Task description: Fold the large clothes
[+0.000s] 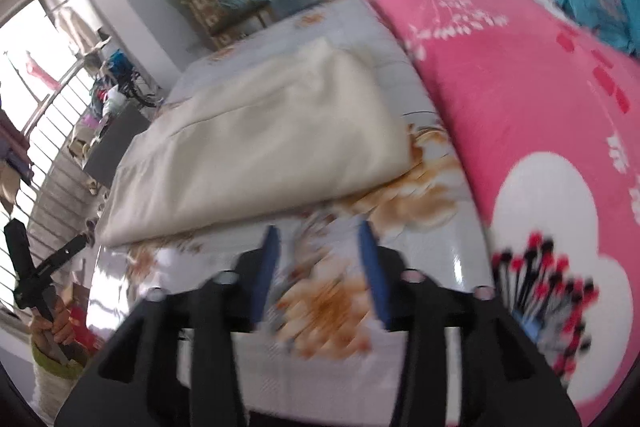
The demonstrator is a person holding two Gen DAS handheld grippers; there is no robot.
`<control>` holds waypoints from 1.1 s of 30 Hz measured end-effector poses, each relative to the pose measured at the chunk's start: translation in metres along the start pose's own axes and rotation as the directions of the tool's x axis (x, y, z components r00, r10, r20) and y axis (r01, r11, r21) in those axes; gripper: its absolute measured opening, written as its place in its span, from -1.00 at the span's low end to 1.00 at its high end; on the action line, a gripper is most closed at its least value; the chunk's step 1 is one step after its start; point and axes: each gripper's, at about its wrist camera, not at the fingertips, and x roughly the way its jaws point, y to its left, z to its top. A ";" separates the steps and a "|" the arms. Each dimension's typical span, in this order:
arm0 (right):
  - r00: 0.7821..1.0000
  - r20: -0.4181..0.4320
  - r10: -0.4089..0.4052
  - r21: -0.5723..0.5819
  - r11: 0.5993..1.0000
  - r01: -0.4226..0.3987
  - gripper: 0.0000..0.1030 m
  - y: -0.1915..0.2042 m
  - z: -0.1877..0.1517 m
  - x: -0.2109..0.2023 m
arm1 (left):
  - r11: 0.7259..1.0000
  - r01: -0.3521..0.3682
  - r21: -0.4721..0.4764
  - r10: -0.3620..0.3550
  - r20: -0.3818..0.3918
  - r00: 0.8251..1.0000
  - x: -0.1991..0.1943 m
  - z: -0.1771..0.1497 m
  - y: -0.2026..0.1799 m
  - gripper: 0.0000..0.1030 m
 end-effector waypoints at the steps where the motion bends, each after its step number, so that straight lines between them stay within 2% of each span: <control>1: 1.000 0.015 -0.007 -0.025 1.000 0.008 0.08 0.011 -0.009 -0.007 | 1.000 -0.003 0.011 0.003 0.008 1.000 -0.007 -0.007 -0.011 0.66; 4: 0.998 0.054 -0.038 -0.073 0.996 0.042 0.41 0.035 -0.033 -0.024 | 0.999 -0.014 0.036 0.013 0.025 1.000 -0.021 -0.024 -0.041 0.74; 8: 0.991 0.102 -0.085 -0.122 0.988 0.097 0.67 0.069 -0.055 -0.036 | 0.997 -0.065 0.050 0.063 0.040 0.997 -0.036 -0.037 -0.072 0.83; 11: 0.977 0.169 -0.131 -0.169 0.973 0.159 0.83 0.090 -0.062 -0.045 | 0.993 -0.110 0.053 0.106 0.072 0.992 -0.043 -0.037 -0.088 0.84; 15: 0.949 0.254 -0.190 -0.181 0.954 0.239 0.88 0.105 -0.065 -0.060 | 0.979 -0.196 0.050 0.191 0.101 0.976 -0.045 -0.032 -0.102 0.84; 18: 0.933 0.277 -0.230 -0.176 0.942 0.285 0.88 0.113 -0.064 -0.063 | 0.968 -0.241 0.069 0.232 0.111 0.966 -0.045 -0.030 -0.113 0.84; 21: 0.933 0.279 -0.227 -0.183 0.941 0.284 0.88 0.121 -0.066 -0.064 | 0.955 -0.290 0.070 0.281 0.116 0.953 -0.044 -0.029 -0.122 0.84; 25: 0.929 0.286 -0.236 -0.215 0.929 0.302 0.88 0.134 -0.068 -0.060 | 0.946 -0.311 0.090 0.302 0.103 0.948 -0.039 -0.030 -0.130 0.84; 29: 0.935 0.266 -0.233 -0.233 0.926 0.297 0.88 0.139 -0.070 -0.052 | 0.938 -0.338 0.077 0.329 0.110 0.938 -0.038 -0.034 -0.134 0.84; 33: 0.941 0.242 -0.235 -0.232 0.928 0.291 0.88 0.140 -0.069 -0.046 | 0.934 -0.346 0.087 0.338 0.097 0.936 -0.034 -0.037 -0.135 0.84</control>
